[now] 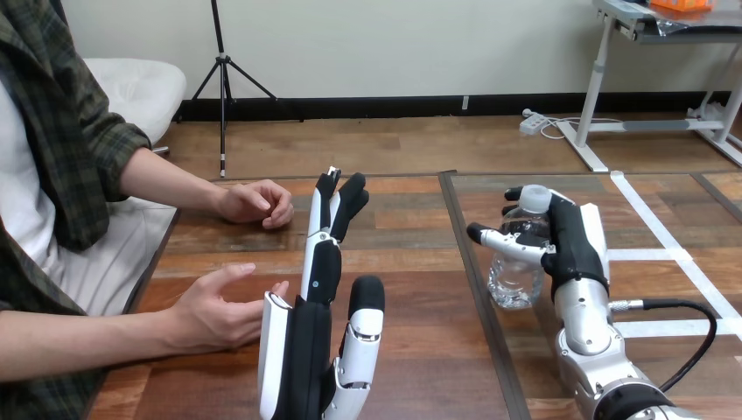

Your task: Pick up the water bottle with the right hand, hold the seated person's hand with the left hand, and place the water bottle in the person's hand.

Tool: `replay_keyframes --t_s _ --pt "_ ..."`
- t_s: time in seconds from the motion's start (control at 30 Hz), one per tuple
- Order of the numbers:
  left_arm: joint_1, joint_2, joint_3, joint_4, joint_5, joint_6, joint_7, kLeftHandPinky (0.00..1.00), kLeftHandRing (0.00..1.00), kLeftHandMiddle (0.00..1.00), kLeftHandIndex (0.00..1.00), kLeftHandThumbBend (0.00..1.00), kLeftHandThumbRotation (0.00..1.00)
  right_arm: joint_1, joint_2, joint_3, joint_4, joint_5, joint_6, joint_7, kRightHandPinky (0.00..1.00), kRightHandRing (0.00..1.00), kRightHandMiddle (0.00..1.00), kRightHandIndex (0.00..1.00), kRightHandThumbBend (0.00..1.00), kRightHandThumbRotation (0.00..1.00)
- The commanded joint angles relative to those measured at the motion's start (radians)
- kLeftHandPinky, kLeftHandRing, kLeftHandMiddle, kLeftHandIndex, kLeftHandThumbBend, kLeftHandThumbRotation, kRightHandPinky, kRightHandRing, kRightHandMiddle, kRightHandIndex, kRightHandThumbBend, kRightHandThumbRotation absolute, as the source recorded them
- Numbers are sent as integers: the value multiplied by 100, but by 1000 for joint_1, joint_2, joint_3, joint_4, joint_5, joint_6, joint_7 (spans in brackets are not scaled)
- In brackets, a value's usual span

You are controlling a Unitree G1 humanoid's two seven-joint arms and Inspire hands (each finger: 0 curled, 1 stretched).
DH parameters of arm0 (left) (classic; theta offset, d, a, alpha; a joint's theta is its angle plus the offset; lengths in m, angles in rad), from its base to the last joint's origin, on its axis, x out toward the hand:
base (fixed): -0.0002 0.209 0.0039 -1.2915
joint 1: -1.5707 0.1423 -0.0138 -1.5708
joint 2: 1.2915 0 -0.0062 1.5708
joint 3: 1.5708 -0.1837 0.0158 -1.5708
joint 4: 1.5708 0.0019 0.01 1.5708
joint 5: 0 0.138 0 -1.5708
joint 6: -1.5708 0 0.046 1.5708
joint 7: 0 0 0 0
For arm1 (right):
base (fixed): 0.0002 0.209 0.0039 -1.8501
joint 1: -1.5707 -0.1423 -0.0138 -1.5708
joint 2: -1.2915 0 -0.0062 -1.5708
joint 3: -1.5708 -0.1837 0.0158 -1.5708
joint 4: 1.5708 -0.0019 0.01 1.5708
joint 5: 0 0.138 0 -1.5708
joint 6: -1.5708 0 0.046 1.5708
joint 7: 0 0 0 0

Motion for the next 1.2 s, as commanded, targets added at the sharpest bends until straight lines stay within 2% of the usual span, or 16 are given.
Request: replay_keyframes --t_s 0.0,0.3,0.63,0.9,1.17 --pt "64 -36 -1 -30 2 -8 4 99 92 94 100 30 100 -30 -1 3 -11 -1 9 11 59 64 69 71 76 0" --pt "66 -35 -4 -26 -12 -18 1 99 92 94 100 29 100 -24 -7 24 -9 -24 34 13 64 69 73 74 78 0" --pt "70 -26 -5 -26 -13 -21 -6 99 92 94 100 29 100 -13 -5 21 -10 -26 38 18 69 72 74 75 79 0" --pt "63 -18 -7 -10 -23 -45 -14 100 94 95 100 31 100 -4 2 8 -12 -16 23 9 63 67 70 72 79 0" --pt "72 -23 2 -22 -14 -28 -17 100 94 95 100 32 100 0 14 -14 -14 4 5 -9 56 60 65 67 78 0"
